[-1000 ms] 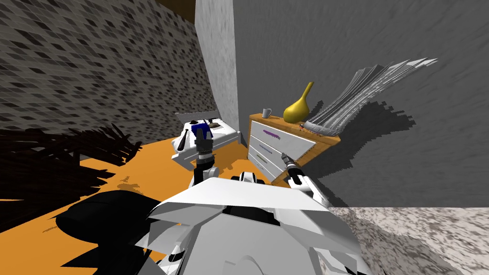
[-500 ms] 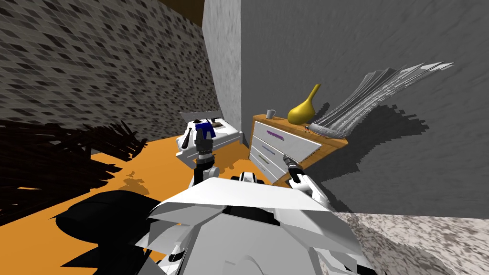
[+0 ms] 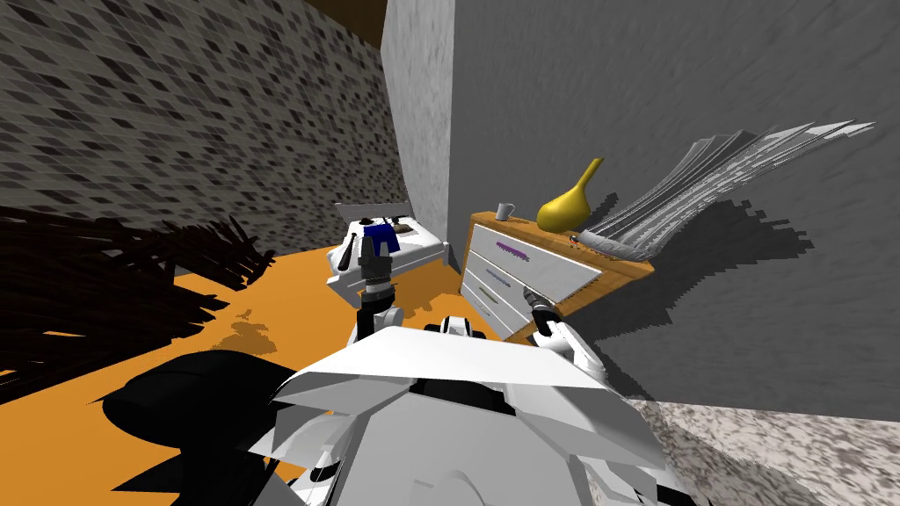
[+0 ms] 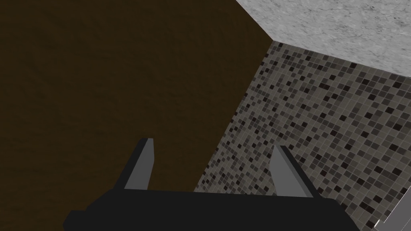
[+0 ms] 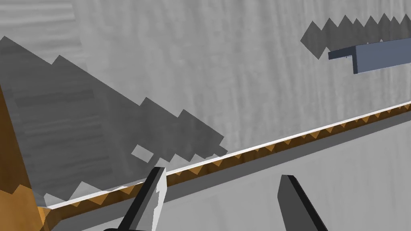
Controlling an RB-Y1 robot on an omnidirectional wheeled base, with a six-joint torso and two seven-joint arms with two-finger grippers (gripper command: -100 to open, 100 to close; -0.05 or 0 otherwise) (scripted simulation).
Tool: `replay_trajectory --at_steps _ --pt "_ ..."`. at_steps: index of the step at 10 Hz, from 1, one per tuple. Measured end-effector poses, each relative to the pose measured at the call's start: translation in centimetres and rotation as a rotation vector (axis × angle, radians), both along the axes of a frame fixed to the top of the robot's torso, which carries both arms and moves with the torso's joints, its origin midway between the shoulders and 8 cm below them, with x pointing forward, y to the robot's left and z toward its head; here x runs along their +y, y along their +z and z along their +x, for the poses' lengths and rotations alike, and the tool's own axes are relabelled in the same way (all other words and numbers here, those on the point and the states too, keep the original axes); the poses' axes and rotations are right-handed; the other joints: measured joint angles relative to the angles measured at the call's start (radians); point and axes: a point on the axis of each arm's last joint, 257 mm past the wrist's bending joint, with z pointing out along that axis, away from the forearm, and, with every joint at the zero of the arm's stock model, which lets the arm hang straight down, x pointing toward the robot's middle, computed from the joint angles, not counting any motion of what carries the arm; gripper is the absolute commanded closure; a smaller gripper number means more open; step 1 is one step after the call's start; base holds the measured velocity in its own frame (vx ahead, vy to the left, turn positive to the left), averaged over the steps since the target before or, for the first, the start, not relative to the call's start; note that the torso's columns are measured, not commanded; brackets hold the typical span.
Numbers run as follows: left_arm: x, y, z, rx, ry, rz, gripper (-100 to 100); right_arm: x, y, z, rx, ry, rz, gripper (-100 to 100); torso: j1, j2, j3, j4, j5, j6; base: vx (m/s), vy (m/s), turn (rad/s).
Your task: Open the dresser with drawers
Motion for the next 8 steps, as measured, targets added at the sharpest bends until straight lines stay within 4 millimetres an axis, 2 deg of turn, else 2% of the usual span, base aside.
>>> replay_trajectory --at_steps 2,4,6,8 --pt "0.0 0.0 0.0 0.0 0.0 0.0 0 -0.5 -0.6 0.1 0.022 -0.007 -0.04 -100 0.0 -0.005 -0.002 -0.001 -0.002 -0.004 0.004 0.035 0.107" --pt "0.0 0.0 0.0 0.0 0.0 0.0 0 -1.7 -1.0 -0.4 0.058 -0.024 -0.077 -100 -0.004 -0.005 -0.003 -0.001 -0.002 -0.001 0.003 0.032 0.003" --pt "0.0 0.0 0.0 0.0 0.0 0.0 0 -2.0 -1.3 -0.4 0.063 -0.03 -0.082 -100 -0.009 -0.004 -0.001 -0.001 -0.004 0.0 0.0 0.033 0.054" --pt "0.0 0.0 0.0 0.0 0.0 0.0 0 -3.6 -2.1 -0.9 0.108 -0.051 -0.15 -100 -0.011 -0.007 -0.002 -0.002 -0.005 -0.001 0.005 0.065 0.117"
